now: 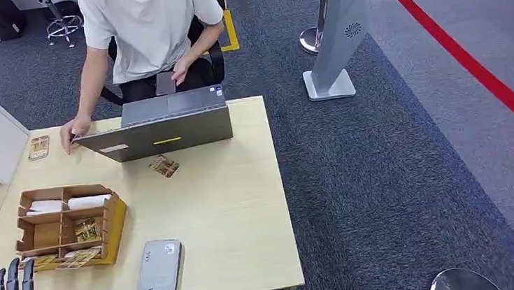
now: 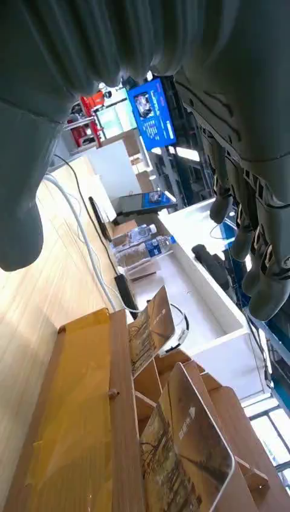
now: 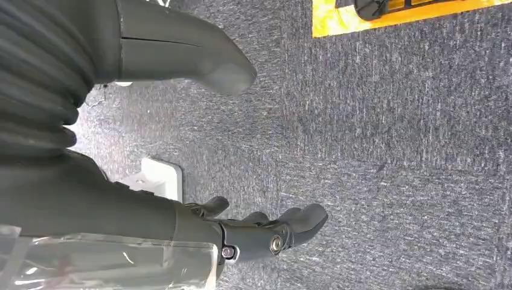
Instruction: Pass the card to the sensor for recognition and then transmit it.
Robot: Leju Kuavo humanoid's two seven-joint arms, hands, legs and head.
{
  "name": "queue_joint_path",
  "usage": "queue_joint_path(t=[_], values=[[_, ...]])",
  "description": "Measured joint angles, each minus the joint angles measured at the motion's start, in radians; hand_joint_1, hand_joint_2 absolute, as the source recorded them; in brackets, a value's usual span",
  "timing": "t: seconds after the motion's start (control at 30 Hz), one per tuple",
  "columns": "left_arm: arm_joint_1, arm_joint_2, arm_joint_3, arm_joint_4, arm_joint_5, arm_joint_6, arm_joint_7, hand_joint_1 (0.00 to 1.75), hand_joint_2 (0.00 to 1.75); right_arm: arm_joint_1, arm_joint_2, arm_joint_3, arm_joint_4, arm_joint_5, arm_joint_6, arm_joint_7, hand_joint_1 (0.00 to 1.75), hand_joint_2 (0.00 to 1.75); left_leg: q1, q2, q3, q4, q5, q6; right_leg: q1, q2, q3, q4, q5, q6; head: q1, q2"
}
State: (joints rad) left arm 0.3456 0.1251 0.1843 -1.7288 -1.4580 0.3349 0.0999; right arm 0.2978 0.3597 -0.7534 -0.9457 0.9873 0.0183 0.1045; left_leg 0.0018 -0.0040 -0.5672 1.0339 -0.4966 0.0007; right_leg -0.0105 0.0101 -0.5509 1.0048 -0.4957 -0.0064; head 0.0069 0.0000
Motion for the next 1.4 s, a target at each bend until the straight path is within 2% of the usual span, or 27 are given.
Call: queue_joint_path(t=[0.83,0.87,0.97,1.03,1.23,1.4], values=[[-0.003,0.000,0.000,0.000,-0.007,0.000,0.004,0.00,1.75,0.000,0.000,0.000,0.000,0.003,0.000,-0.001,0.00,1.75,0.000,0.000,0.002,0.000,0.000,0.000,0.000,0.000,-0.002,-0.001,0.000,0.000,0.000,0.000],[-0.036,0.003,-0.002,0.020,-0.038,0.004,0.026,0.00,1.75,-0.005,0.000,-0.002,0.005,0.027,-0.002,-0.020,0.00,1.75,0.000,-0.002,0.001,0.000,0.001,0.001,0.000,-0.001,-0.005,-0.001,0.000,0.000,0.000,0.000],[-0.213,0.026,-0.036,0.163,-0.046,0.024,0.117,0.00,1.75,-0.056,0.000,-0.041,0.059,0.114,-0.035,-0.076,0.00,1.75,0.001,-0.012,-0.004,0.000,0.006,0.000,0.000,-0.010,-0.005,-0.001,0.002,-0.001,0.002,0.000],[-0.283,0.039,-0.054,0.229,-0.046,0.037,0.127,0.00,1.75,-0.083,0.000,-0.065,0.086,0.136,-0.045,-0.092,0.00,1.75,0.000,-0.009,-0.002,0.000,0.007,-0.001,0.000,-0.008,-0.002,0.000,0.004,-0.001,-0.001,0.000],[-0.330,0.049,-0.070,0.293,-0.046,0.039,0.130,0.00,1.75,-0.107,0.000,-0.142,0.129,0.197,-0.043,-0.124,0.00,1.75,0.000,-0.006,-0.002,0.000,0.008,-0.001,0.000,-0.004,-0.003,0.000,0.006,-0.001,-0.001,0.000],[-0.335,0.051,-0.074,0.310,-0.046,0.039,0.130,0.00,1.75,-0.119,0.000,-0.171,0.143,0.202,-0.040,-0.126,0.00,1.75,0.000,-0.006,-0.004,0.000,0.007,-0.001,0.000,-0.004,-0.006,0.000,0.005,-0.001,-0.001,0.000]])
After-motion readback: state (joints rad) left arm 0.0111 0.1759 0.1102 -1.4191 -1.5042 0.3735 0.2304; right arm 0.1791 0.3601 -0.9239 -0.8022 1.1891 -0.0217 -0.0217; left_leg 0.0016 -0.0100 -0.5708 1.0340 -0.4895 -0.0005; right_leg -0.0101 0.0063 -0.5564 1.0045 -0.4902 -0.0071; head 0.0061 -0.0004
